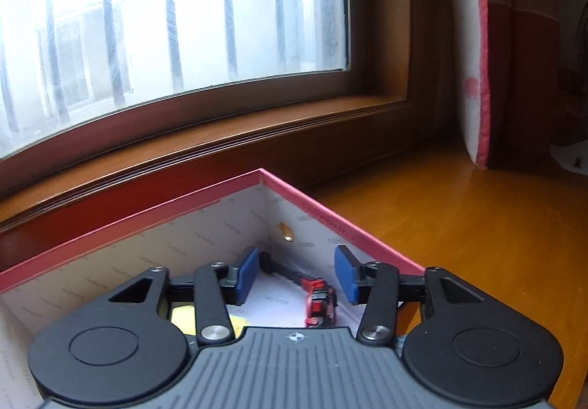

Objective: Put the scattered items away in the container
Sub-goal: 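Lower the watch and marker into the box and open both grippers, then withdraw both open grippers from the box back over the pile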

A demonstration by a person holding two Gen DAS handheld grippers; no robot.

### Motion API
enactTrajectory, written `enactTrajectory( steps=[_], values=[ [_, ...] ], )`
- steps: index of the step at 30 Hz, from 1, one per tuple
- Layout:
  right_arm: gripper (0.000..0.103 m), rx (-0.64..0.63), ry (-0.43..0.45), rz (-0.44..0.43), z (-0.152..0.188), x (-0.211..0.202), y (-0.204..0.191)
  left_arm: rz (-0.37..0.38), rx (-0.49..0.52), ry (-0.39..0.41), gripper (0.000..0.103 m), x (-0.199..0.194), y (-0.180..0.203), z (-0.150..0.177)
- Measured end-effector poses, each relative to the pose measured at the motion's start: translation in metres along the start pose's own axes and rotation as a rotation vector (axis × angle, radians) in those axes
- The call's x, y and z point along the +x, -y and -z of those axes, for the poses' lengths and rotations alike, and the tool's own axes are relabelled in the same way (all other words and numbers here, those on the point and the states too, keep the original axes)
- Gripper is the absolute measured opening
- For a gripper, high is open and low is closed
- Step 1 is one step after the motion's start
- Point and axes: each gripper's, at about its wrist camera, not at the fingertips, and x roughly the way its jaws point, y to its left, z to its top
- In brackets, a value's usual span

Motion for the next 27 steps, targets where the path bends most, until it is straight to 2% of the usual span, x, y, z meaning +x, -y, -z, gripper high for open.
enactTrajectory(
  steps=[3,8,12,17,19,23,27],
  values=[
    [0.069,-0.031,0.002,0.007,-0.003,-0.01,-0.005,-0.014,0.0,0.018,0.085,-0.012,-0.006,0.006],
    [0.074,-0.07,0.023,0.006,-0.005,-0.037,-0.013,-0.073,-0.032,0.014,0.095,-0.032,-0.018,0.017],
    [0.082,-0.09,0.048,0.005,-0.008,-0.059,-0.016,-0.122,-0.082,0.002,0.099,-0.045,-0.027,0.026],
    [0.084,-0.134,0.076,-0.002,-0.009,-0.093,-0.024,-0.221,-0.117,-0.013,0.102,-0.062,-0.038,0.039],
    [0.088,-0.16,0.113,-0.016,-0.009,-0.111,-0.027,-0.277,-0.125,-0.016,0.103,-0.073,-0.042,0.046],
    [0.09,-0.221,0.164,-0.109,0.003,-0.146,-0.037,-0.435,-0.131,-0.018,0.103,-0.102,-0.052,0.065],
    [0.09,-0.275,0.125,-0.298,0.023,-0.167,-0.058,-0.6,-0.17,-0.027,0.103,-0.133,-0.064,0.085]
  ],
)
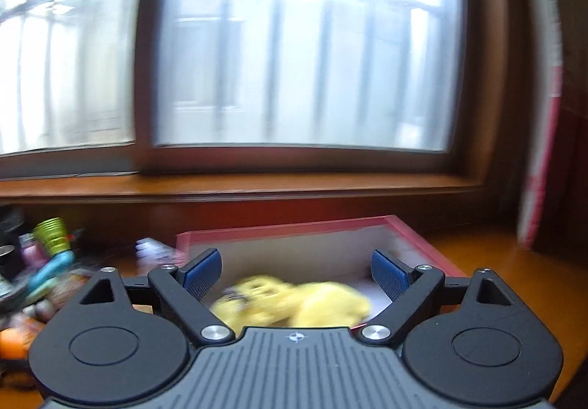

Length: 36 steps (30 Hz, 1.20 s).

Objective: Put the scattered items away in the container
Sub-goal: 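Withdraw both open grippers from the box back over the pile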

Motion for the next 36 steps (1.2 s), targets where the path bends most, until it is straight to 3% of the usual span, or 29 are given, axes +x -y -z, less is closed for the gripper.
enactTrajectory(
  steps=[4,6,9,14,19,25,33,36],
  values=[
    [0.09,-0.023,-0.055,-0.227,0.01,-0.005,-0.04,-0.119,-0.062,-0.006,0.103,-0.018,-0.033,0.014],
    [0.097,-0.05,-0.07,-0.302,0.015,-0.007,-0.063,-0.162,-0.091,-0.016,0.103,-0.025,-0.047,0.02],
    [0.093,-0.12,-0.115,-0.435,0.021,-0.01,-0.095,-0.218,-0.129,-0.038,0.103,-0.034,-0.065,0.032],
    [0.093,-0.214,-0.137,-0.553,0.028,-0.027,-0.138,-0.267,-0.158,-0.084,0.103,-0.047,-0.085,0.055],
    [0.092,-0.255,-0.191,-0.614,0.04,-0.018,-0.171,-0.285,-0.147,-0.148,0.103,-0.051,-0.097,0.08],
    [0.079,-0.236,-0.277,-0.624,0.051,0.009,-0.206,-0.212,-0.121,-0.195,0.103,-0.048,-0.094,0.097],
    [0.079,-0.211,-0.313,-0.591,0.058,0.019,-0.229,-0.118,0.109,-0.214,0.103,-0.036,-0.059,0.108],
    [0.072,-0.203,-0.325,-0.575,0.059,0.025,-0.235,-0.108,0.172,-0.214,0.103,-0.031,-0.053,0.112]
  ],
)
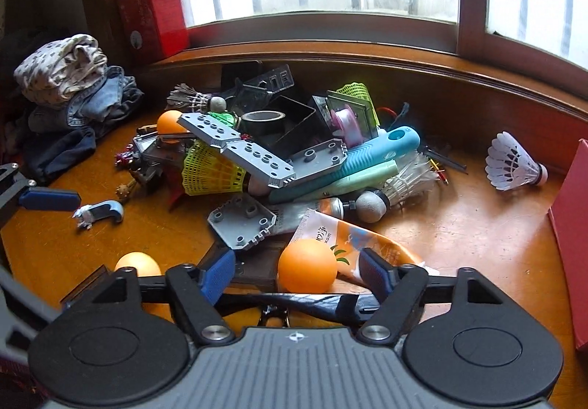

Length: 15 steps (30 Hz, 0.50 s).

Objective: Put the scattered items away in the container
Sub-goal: 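Withdraw both open grippers from the box back over the pile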

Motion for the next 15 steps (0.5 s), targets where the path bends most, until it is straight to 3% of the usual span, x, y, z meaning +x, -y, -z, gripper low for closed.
enactTrajectory(
  steps=[7,15],
  values=[
    [0.064,0.009,-0.029,0.036,-0.004,0.015,-0.006,0.07,0.003,-0.009,0.102,0.011,-0.01,0.004],
    [0.063,0.036,-0.049,0.077,-0.001,0.023,-0.007,0.172,0.019,-0.019,0.101,0.024,-0.015,0.005]
  ],
)
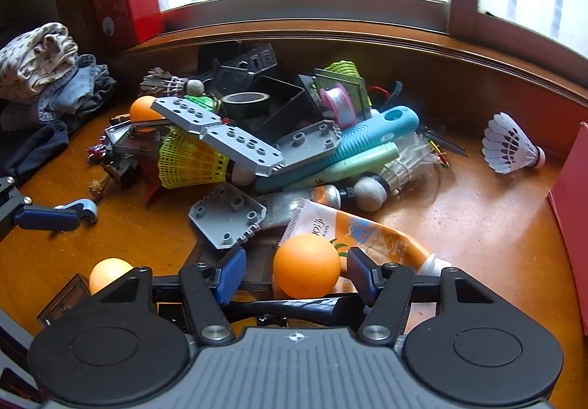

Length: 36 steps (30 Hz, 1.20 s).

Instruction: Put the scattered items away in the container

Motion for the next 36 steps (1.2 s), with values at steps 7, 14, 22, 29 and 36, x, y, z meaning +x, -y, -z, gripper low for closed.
enactTrajectory(
  steps=[7,14,22,29,36],
  values=[
    [0.064,0.005,0.073,-0.003,-0.002,-0.019,-0.004,-0.044,0.012,0.017,0.101,0.0,-0.012,0.003],
    [0.063,-0.132,0.026,-0.288,-0.009,-0.025,-0.044,-0.1,-0.093,0.012,0.103,-0.022,-0.072,0.028],
    [0.063,-0.253,-0.035,-0.346,-0.008,0.01,-0.096,-0.195,-0.189,-0.017,0.103,-0.015,-0.101,0.044],
    [0.063,-0.291,-0.008,-0.377,-0.022,0.027,-0.128,-0.193,-0.218,-0.042,0.103,-0.012,-0.111,0.055],
    [0.063,-0.28,-0.011,-0.305,-0.02,0.015,-0.118,-0.165,-0.252,-0.016,0.103,-0.013,-0.116,0.058]
  ],
)
